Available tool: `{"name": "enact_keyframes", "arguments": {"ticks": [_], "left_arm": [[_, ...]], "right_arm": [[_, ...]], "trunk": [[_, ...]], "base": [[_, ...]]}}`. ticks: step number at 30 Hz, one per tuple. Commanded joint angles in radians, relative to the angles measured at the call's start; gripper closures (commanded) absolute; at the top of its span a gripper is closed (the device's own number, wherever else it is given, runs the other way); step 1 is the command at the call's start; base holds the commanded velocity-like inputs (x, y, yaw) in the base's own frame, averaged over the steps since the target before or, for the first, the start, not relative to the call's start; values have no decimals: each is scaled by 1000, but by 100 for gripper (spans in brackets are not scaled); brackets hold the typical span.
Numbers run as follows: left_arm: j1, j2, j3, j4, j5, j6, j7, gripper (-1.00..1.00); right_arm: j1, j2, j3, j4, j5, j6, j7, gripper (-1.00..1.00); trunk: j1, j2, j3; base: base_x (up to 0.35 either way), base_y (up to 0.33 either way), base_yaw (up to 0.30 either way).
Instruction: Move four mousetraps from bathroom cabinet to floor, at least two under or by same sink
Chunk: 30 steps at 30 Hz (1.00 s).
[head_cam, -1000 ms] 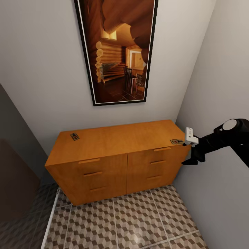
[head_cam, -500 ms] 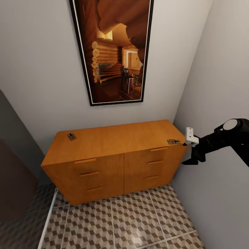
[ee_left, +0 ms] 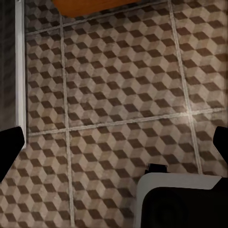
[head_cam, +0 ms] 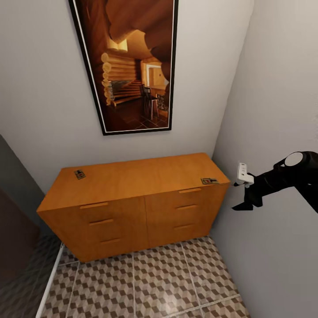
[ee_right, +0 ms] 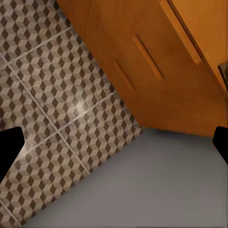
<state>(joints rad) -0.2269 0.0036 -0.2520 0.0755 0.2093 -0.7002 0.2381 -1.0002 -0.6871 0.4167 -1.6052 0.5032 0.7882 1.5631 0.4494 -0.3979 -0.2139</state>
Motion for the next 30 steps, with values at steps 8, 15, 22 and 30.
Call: {"name": "enact_keyframes", "arguments": {"ticks": [8, 15, 22, 30], "left_arm": [[-2, -1, -9, 4, 5, -5, 3, -100], [-2, 0, -9, 4, 5, -5, 3, -100], [-2, 1, -9, 4, 5, -5, 3, -100], [-2, 1, -9, 4, 5, -5, 3, -100]], "right_arm": [[-2, 0, 3, -1, 8, 11, 8, -100], [-2, -1, 4, 0, 9, 11, 8, -100], [-2, 0, 5, 0, 10, 11, 8, -100], [-2, -1, 5, 0, 11, 11, 8, -100]], "trunk": [[1, -2, -2], [1, -2, -2], [1, -2, -2], [1, -2, -2]], "base": [[0, -105, 0], [47, -16, 0], [153, -3, 0], [193, 0, 0]]}}
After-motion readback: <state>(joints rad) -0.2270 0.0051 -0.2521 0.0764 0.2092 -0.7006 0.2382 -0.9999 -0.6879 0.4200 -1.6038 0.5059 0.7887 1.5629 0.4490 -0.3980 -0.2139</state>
